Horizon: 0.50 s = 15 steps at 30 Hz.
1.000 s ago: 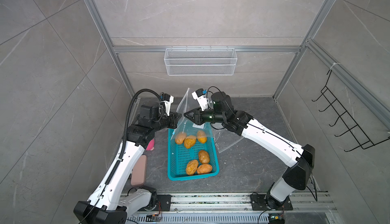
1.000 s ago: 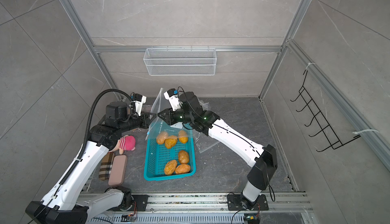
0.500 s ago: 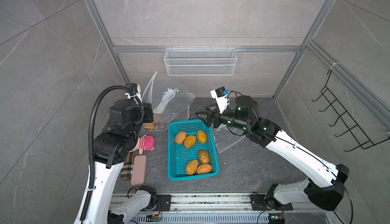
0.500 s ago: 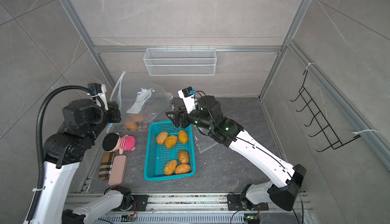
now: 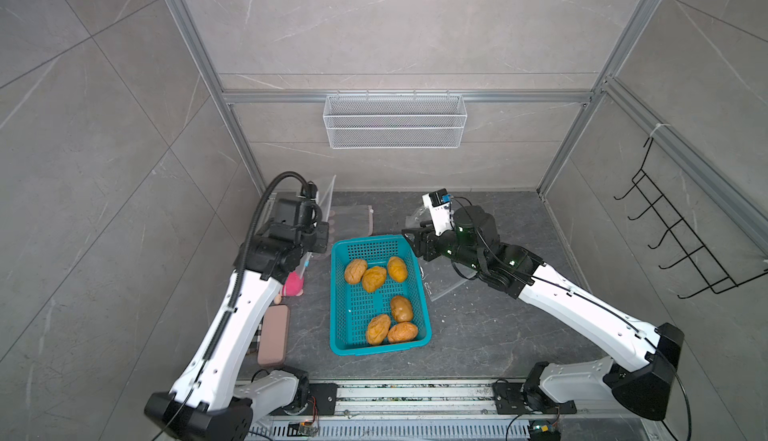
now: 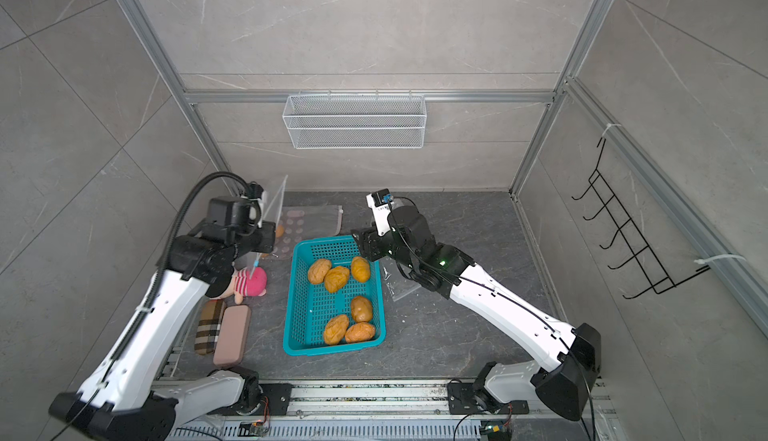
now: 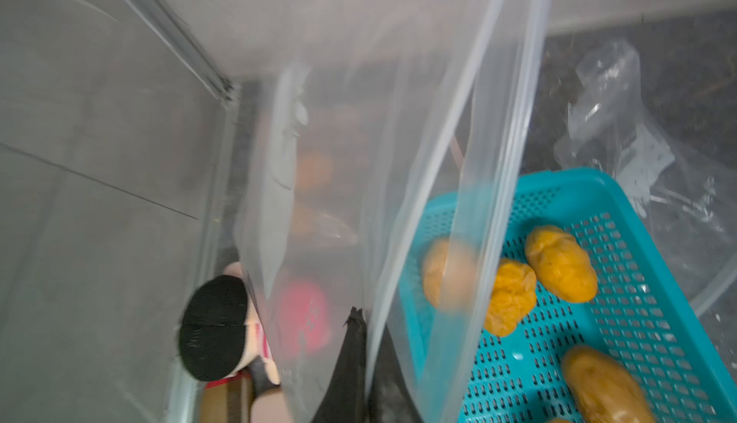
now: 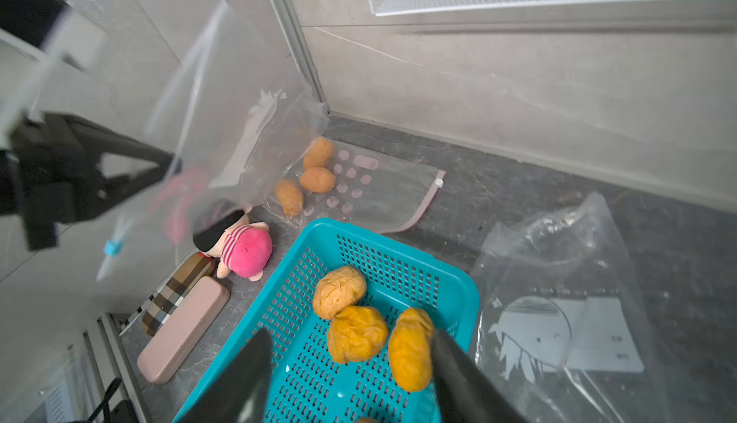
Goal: Put the potatoes into a zipper bag and zip it
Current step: Pick up the potato from the basket.
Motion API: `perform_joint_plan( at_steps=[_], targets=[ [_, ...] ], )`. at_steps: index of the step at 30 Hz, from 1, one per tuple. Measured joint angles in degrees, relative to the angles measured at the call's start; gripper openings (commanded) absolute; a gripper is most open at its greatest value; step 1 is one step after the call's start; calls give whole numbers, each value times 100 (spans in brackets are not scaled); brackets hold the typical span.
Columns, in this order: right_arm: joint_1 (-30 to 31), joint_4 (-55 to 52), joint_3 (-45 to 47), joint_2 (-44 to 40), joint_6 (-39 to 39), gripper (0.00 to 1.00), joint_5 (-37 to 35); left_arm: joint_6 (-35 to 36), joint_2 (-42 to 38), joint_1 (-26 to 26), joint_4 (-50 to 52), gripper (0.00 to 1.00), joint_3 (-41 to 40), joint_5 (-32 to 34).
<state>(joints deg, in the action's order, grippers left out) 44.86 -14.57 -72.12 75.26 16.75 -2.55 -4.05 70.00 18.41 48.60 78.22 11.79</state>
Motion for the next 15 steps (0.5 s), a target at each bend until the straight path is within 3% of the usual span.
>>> perform_joint_plan(
  at_steps=[8, 15],
  targets=[
    [-236, 74, 719, -365, 299, 57, 564, -205, 197, 20, -94, 0, -647, -804],
    [-127, 63, 660, 616, 916, 56, 1318, -302, 160, 20, -247, 0, -669, -1196]
  ],
)
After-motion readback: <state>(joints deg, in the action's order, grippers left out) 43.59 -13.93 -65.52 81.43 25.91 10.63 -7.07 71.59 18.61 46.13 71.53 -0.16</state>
